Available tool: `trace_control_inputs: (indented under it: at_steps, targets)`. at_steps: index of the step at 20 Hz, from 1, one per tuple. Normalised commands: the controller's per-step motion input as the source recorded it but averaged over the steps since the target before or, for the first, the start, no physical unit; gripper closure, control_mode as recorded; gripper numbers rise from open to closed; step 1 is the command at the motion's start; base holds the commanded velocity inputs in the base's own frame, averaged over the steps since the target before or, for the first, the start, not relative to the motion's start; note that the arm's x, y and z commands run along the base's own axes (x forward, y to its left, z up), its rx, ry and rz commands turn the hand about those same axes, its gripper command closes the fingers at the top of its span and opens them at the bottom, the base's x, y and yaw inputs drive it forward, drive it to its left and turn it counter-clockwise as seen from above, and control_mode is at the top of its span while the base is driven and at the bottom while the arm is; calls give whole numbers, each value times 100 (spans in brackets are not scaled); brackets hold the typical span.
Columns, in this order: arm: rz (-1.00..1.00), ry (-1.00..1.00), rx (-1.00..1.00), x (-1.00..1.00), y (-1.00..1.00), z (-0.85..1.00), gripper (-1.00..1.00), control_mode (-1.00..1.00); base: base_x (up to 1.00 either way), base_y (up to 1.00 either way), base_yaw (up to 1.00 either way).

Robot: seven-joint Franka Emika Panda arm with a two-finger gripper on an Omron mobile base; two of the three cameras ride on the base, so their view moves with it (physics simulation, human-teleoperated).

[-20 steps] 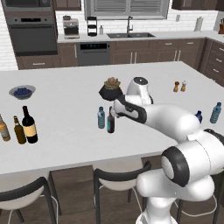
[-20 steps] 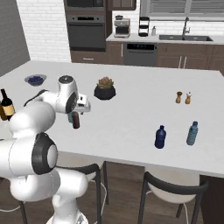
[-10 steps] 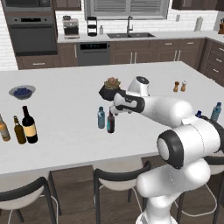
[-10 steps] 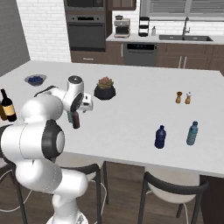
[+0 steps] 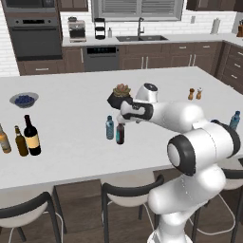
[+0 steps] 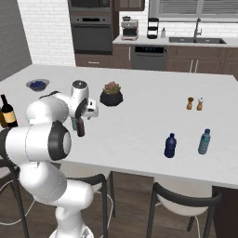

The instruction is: Move the plastic bottles in the middle to the plastics group, and the glass bottles in the middle to the glass group.

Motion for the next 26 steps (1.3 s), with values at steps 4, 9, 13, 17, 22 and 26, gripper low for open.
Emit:
trace_control_inputs:
  at_steps: [4, 9, 13, 17, 22, 26]
  targets:
    - [0, -5, 0, -18, 6, -7, -100, -100, 0, 0, 0]
    - [0, -6, -1, 4, 3, -22, -100, -100, 0, 0, 0]
    - [-1, 0, -1, 24, 0, -19, -100, -100, 0, 0, 0]
    - [-1, 0, 0, 9, 4, -7, -100, -100, 0, 0, 0]
    - [-2, 0, -3, 1, 17, -8, -100, -100, 0, 0, 0]
    - [-1, 0, -2, 13, 11, -8, -100, -100, 0, 0, 0]
